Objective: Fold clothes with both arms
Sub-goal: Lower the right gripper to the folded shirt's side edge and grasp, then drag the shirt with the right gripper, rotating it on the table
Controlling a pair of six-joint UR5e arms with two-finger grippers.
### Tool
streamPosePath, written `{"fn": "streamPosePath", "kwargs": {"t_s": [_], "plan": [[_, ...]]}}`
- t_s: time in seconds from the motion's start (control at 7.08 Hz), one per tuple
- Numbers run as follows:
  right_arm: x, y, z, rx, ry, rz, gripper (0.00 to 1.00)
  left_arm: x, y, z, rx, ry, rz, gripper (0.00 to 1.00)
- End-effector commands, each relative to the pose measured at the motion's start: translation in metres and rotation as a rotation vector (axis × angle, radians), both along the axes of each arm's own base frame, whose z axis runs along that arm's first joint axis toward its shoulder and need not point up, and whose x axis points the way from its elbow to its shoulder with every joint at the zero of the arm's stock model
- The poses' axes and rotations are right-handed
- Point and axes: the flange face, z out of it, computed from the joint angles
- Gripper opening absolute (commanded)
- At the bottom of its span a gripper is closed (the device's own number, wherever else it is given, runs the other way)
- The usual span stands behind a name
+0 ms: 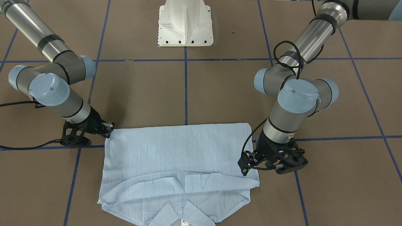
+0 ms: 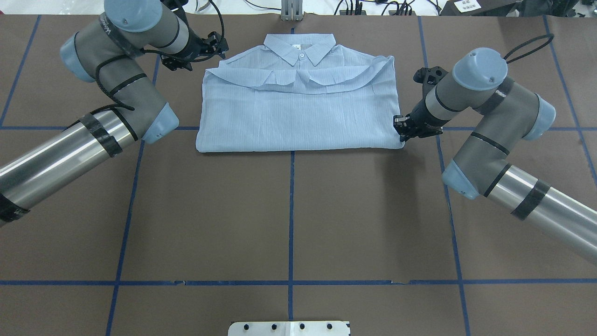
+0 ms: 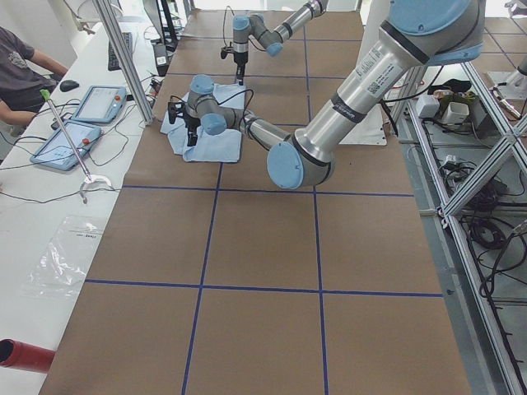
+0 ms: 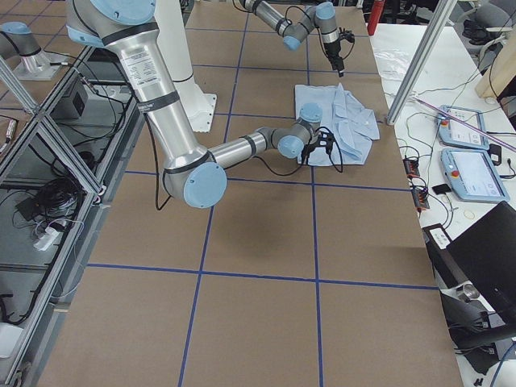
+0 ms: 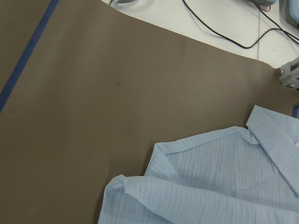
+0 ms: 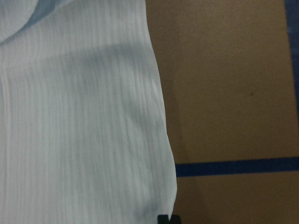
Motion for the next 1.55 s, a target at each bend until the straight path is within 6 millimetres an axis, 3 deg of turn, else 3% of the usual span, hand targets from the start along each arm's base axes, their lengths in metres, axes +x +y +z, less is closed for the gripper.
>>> {"fn": "streamPosePath", "kwargs": {"t_s": [0.0,0.28,0.57,0.85,0.99,1.13,1.41], "plan": [[0.02,0.023,0.008,0.001,-0.012,-0.008,0.0,0.0,0.0,0.0,0.001,-0.001,0.001,1.0],[0.054,0.104,0.017,0.017,-0.03,-0.062,0.0,0.0,0.0,-0.001,0.0,-0.001,-0.001,1.0],[0.076,0.177,0.011,0.029,-0.049,-0.139,0.0,-0.004,0.002,-0.008,0.0,0.014,-0.014,1.0],[0.11,0.257,-0.013,0.025,-0.099,-0.258,0.0,-0.015,0.016,0.002,0.011,0.019,-0.025,1.0],[0.117,0.297,-0.023,0.026,-0.109,-0.334,0.0,-0.016,0.018,0.005,0.01,0.017,-0.025,1.0],[0.109,0.326,-0.037,0.034,-0.13,-0.412,0.0,-0.02,0.024,0.004,0.019,0.022,-0.033,1.0],[0.076,0.38,-0.041,0.03,-0.145,-0.578,0.0,-0.026,0.034,0.001,0.032,0.035,-0.038,1.0]]}}
